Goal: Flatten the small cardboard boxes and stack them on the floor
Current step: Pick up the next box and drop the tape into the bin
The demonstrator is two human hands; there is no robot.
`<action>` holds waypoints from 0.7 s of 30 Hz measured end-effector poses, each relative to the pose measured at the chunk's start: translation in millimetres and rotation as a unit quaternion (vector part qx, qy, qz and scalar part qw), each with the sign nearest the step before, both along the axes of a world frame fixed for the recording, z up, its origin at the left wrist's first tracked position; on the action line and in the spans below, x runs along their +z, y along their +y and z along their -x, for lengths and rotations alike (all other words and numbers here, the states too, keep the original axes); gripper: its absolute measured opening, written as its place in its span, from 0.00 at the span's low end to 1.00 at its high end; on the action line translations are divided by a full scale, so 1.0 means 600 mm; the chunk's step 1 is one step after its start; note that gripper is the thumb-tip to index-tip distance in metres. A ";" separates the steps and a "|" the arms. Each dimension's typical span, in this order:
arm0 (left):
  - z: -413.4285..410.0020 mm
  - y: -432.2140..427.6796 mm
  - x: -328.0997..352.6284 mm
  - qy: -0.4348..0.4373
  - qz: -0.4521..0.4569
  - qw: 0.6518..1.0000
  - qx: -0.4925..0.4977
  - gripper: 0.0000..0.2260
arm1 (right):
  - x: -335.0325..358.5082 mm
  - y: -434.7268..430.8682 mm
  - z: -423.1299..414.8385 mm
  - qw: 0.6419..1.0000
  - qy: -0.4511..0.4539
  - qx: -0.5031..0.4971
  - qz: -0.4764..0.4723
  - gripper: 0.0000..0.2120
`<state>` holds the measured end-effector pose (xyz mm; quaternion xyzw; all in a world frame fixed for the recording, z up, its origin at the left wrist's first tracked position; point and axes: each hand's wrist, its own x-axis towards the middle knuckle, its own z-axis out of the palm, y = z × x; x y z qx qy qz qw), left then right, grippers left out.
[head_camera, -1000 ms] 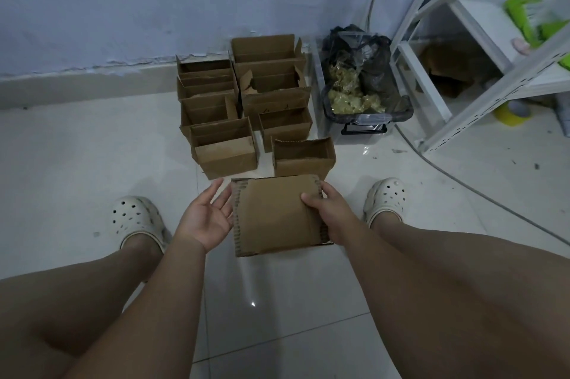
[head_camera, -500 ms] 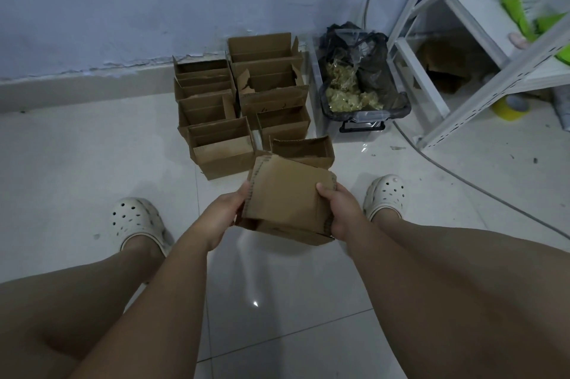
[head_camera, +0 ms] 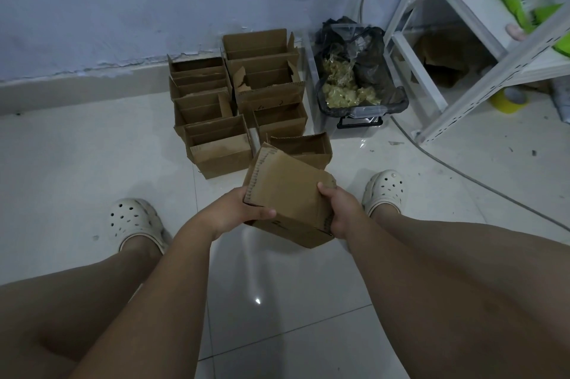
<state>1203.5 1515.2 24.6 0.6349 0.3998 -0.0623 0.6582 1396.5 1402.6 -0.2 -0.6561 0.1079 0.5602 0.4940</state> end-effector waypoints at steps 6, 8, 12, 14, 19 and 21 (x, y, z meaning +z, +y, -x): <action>0.000 -0.007 -0.006 -0.006 -0.002 1.000 0.028 0.24 | -0.003 0.002 0.003 1.000 0.003 0.001 0.027 0.20; 0.001 -0.008 -0.006 -0.008 0.009 1.000 0.028 0.22 | -0.004 0.002 0.004 0.999 0.004 0.000 0.032 0.20; 0.003 -0.010 -0.013 -0.003 0.014 1.000 0.028 0.26 | -0.007 0.000 0.003 0.999 0.000 0.008 0.043 0.21; 0.005 -0.011 -0.015 0.000 0.021 0.999 0.033 0.28 | -0.007 -0.001 0.004 0.999 0.002 0.006 0.043 0.20; 0.005 -0.012 -0.015 -0.007 0.027 0.999 0.046 0.27 | -0.012 -0.001 0.004 0.999 0.005 0.002 0.050 0.20; 0.005 -0.012 -0.019 0.007 0.013 0.998 0.057 0.26 | -0.013 0.000 0.003 0.999 0.007 -0.001 0.054 0.20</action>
